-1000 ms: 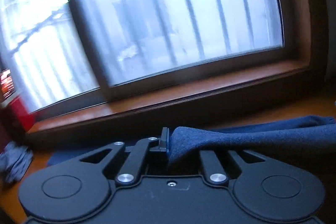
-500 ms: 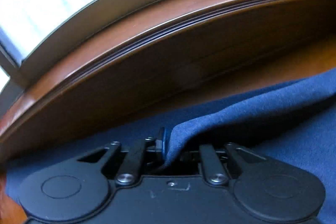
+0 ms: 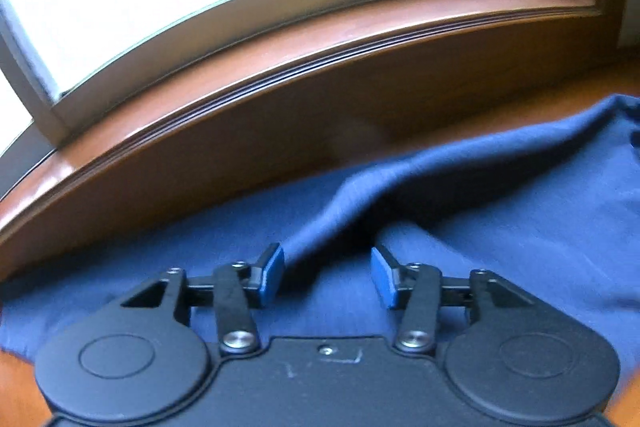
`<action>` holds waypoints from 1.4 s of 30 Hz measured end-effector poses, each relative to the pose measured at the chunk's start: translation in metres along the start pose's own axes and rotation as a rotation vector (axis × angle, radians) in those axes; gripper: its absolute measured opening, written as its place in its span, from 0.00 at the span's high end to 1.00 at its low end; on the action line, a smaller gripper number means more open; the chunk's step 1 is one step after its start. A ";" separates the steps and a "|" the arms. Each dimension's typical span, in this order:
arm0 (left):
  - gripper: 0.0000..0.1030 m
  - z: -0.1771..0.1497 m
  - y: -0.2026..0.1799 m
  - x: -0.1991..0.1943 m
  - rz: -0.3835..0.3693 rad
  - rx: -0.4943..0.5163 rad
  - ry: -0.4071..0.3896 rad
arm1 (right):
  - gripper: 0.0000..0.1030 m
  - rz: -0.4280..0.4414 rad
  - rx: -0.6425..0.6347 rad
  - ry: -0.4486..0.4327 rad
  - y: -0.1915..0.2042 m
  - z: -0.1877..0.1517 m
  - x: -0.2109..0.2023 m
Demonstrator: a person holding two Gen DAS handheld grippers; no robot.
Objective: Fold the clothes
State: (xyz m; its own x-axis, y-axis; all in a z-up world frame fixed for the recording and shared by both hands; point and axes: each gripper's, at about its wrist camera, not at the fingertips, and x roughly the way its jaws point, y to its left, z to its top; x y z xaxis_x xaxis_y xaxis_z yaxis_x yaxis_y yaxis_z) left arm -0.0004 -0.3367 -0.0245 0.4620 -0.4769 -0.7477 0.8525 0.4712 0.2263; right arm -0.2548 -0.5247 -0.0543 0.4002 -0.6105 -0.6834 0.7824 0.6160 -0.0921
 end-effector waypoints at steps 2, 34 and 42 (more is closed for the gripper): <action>0.53 -0.017 0.003 -0.022 0.012 -0.025 -0.009 | 0.48 0.075 -0.039 -0.047 0.013 -0.005 -0.025; 0.92 -0.278 0.185 -0.165 0.152 -0.267 0.150 | 0.31 0.938 -1.346 -0.046 0.384 0.012 -0.077; 0.94 -0.262 0.202 -0.199 0.205 -0.427 -0.014 | 0.31 0.836 -1.377 -0.003 0.390 0.025 -0.066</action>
